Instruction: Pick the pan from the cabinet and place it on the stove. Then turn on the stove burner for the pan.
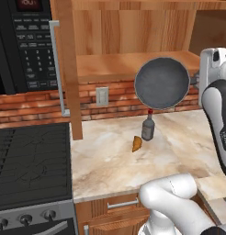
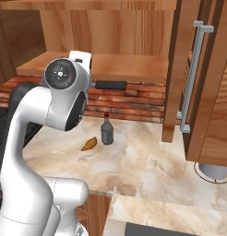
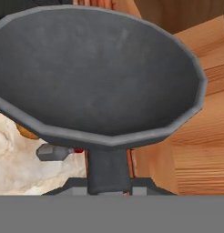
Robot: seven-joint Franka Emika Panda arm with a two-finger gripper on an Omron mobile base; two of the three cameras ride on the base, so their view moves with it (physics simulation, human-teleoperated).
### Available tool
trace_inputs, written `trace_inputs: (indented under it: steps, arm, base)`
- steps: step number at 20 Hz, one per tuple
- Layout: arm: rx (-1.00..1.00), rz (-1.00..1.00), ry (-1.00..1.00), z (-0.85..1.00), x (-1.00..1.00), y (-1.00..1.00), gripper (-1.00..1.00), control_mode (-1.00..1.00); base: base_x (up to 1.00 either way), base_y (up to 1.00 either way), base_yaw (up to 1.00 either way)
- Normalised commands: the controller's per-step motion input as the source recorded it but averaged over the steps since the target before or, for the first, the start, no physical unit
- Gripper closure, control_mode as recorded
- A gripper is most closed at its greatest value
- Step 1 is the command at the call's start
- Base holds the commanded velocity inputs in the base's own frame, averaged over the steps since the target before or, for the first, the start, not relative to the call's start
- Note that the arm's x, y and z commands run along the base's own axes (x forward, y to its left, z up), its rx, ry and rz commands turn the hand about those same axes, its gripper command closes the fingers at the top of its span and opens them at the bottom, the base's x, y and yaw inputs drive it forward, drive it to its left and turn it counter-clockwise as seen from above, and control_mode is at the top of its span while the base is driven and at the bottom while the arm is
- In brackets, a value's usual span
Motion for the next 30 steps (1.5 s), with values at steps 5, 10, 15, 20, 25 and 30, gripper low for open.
trace_inputs:
  steps: [5, 10, 15, 20, 25, 30]
  arm:
    - [0.00, 0.00, 0.00, -0.02, -0.03, 0.00, 1.00, -1.00]
    - [0.00, 0.00, 0.00, -0.10, -0.16, 0.00, 1.00, 1.00]
    - [0.00, 0.00, 0.00, 0.00, 0.00, 0.00, 1.00, 1.00]
    - [0.00, 0.00, 0.00, 0.00, 0.00, 0.00, 1.00, 1.00]
    - [0.00, 0.00, 0.00, 0.00, 0.00, 0.00, 1.00, 1.00]
    - [0.00, 0.00, 0.00, 0.00, 0.00, 0.00, 1.00, 1.00]
  base:
    - [0.00, 0.00, 0.00]
    - [-0.13, 0.00, 0.00]
    - [-0.38, 0.00, 0.00]
    - [-0.41, 0.04, 0.00]
    - [-0.45, 0.13, 0.00]
    - [-0.49, 0.23, 0.00]
